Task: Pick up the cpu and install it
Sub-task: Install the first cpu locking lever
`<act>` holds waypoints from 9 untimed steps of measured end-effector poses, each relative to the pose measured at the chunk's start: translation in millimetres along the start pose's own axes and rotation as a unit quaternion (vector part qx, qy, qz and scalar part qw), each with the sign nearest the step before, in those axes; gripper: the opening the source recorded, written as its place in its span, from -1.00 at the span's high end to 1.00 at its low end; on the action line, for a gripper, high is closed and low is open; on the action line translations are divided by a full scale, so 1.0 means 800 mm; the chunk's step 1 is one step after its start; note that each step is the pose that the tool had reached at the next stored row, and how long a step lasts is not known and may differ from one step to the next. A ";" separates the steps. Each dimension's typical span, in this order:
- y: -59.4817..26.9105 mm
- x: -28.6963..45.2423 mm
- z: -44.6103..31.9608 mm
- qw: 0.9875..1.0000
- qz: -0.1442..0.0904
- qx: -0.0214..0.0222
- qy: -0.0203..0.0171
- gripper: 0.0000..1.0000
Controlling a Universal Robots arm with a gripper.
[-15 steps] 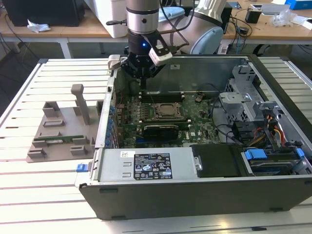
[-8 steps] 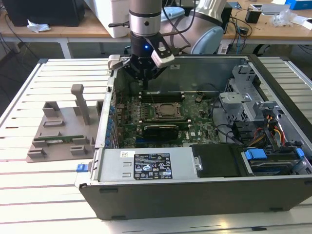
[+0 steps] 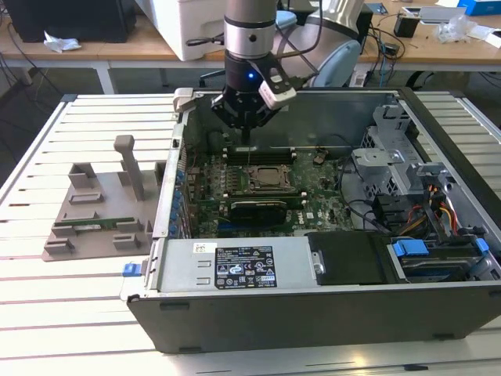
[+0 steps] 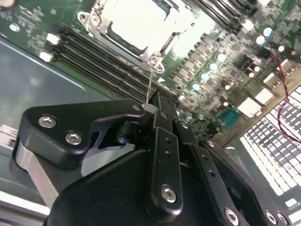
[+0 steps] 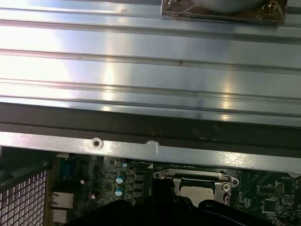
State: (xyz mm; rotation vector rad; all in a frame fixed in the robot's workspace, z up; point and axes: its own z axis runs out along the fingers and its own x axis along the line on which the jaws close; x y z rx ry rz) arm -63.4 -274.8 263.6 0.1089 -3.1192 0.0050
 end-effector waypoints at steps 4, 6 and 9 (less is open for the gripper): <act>-0.001 -0.0109 0.0001 1.000 0.000 0.000 0.001 0.79; -0.001 -0.0131 0.0001 1.000 0.000 0.000 0.001 0.79; -0.001 -0.0133 0.0022 1.000 0.000 0.000 0.001 0.79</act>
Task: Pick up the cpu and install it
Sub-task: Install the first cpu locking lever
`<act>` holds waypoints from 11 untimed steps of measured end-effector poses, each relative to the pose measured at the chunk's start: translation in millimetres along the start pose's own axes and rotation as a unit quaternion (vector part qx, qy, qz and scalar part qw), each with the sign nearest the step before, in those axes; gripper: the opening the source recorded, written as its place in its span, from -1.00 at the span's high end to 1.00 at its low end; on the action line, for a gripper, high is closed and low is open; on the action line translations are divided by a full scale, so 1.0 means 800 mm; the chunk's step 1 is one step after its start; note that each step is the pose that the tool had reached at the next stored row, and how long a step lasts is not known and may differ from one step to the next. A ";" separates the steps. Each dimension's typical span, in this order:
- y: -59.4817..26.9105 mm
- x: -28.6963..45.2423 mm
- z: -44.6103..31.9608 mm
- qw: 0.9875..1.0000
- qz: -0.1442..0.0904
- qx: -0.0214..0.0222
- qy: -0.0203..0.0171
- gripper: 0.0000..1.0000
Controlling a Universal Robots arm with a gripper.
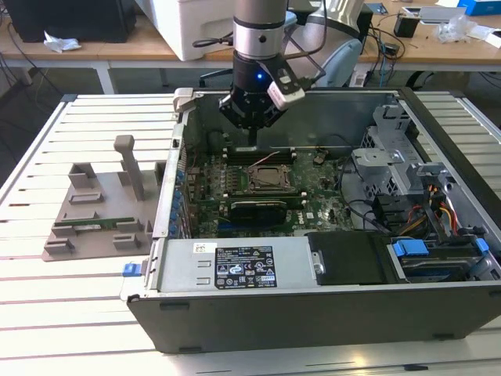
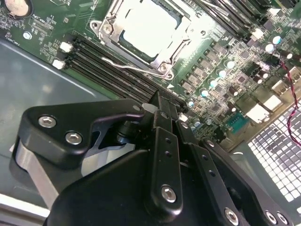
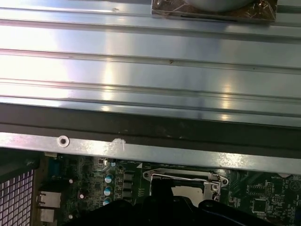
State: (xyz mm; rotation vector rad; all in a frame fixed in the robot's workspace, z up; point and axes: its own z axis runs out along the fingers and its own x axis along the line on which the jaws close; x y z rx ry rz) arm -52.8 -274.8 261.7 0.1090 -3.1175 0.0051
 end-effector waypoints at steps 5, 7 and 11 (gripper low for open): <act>0.000 -0.0002 0.0103 1.000 0.000 0.000 0.000 0.79; 0.000 -0.0003 0.0154 1.000 0.000 0.000 0.000 0.79; 0.000 -0.0005 0.0215 1.000 0.000 0.000 0.000 0.79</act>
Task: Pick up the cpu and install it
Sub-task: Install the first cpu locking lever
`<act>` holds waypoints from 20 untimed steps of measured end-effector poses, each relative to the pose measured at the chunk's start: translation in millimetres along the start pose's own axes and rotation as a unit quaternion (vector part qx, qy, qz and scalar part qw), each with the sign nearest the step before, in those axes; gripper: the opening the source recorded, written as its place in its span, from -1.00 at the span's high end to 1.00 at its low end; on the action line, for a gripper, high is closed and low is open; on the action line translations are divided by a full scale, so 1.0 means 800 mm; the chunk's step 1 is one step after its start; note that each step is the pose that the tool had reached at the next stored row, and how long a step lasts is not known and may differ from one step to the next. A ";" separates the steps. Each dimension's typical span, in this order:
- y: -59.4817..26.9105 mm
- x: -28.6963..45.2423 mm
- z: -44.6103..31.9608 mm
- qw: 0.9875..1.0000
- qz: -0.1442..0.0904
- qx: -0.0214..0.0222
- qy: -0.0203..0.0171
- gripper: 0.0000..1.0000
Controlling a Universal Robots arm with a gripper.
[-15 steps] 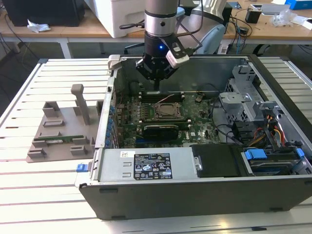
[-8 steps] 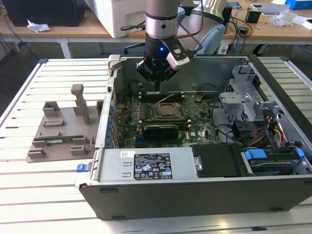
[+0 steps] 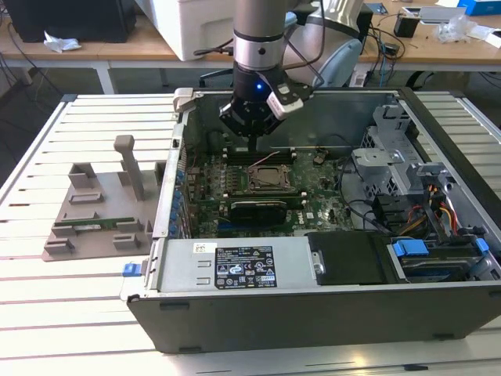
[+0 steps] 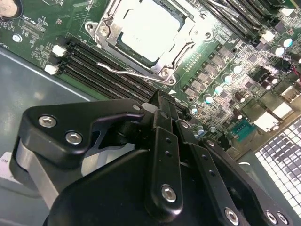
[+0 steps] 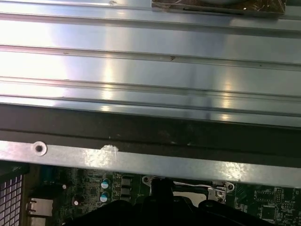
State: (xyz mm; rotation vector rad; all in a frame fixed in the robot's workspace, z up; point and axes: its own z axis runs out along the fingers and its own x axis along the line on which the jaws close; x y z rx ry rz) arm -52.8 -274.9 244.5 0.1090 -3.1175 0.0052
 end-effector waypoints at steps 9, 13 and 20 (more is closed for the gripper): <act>0.000 -0.0003 0.0163 1.000 0.000 -0.001 0.000 0.79; 0.000 -0.0005 0.0209 1.000 0.000 -0.014 -0.001 0.79; -0.005 -0.0019 0.0255 0.999 -0.001 -0.035 -0.002 0.79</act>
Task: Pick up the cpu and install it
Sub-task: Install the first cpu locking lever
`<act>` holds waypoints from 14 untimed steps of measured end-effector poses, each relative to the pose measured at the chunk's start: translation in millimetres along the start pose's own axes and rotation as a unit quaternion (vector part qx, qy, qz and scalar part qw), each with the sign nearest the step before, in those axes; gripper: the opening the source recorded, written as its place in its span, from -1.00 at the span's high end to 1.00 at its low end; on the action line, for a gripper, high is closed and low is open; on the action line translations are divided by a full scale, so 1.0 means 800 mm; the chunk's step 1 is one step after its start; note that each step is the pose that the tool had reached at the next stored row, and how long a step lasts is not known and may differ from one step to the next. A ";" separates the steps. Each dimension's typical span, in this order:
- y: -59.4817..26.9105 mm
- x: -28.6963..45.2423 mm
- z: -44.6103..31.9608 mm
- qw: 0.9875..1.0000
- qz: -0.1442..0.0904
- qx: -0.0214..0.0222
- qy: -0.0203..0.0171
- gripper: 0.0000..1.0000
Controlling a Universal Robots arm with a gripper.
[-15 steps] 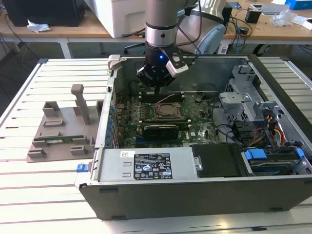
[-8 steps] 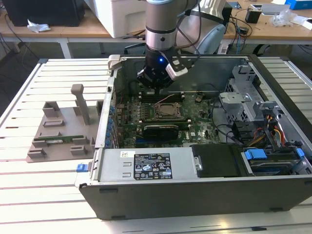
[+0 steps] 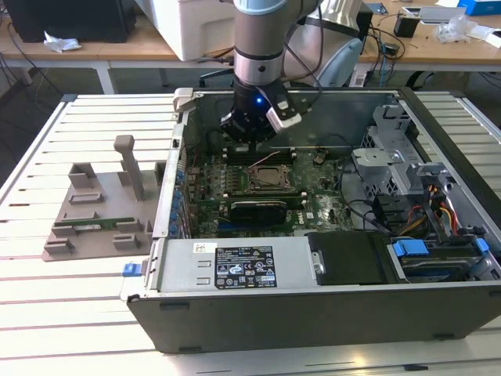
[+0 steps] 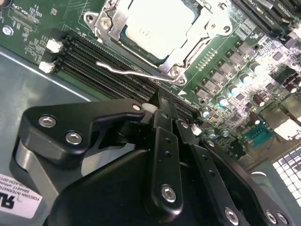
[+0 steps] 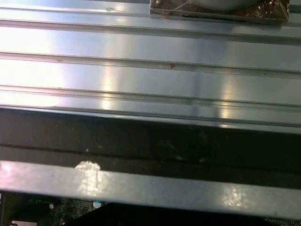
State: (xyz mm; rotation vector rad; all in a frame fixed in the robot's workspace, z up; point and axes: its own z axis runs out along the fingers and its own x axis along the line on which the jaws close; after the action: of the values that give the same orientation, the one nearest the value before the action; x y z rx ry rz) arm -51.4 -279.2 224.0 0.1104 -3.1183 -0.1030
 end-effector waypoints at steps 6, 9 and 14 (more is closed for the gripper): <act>-0.001 -0.0078 0.0030 1.000 0.000 0.000 0.000 0.79; -0.002 -0.0124 0.0042 1.000 0.000 0.000 0.001 0.79; -0.004 -0.0217 0.0065 1.000 0.000 0.000 0.001 0.79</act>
State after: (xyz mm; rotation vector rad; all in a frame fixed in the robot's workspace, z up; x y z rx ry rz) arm -34.0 -280.5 218.4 0.1101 -3.1157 -0.1029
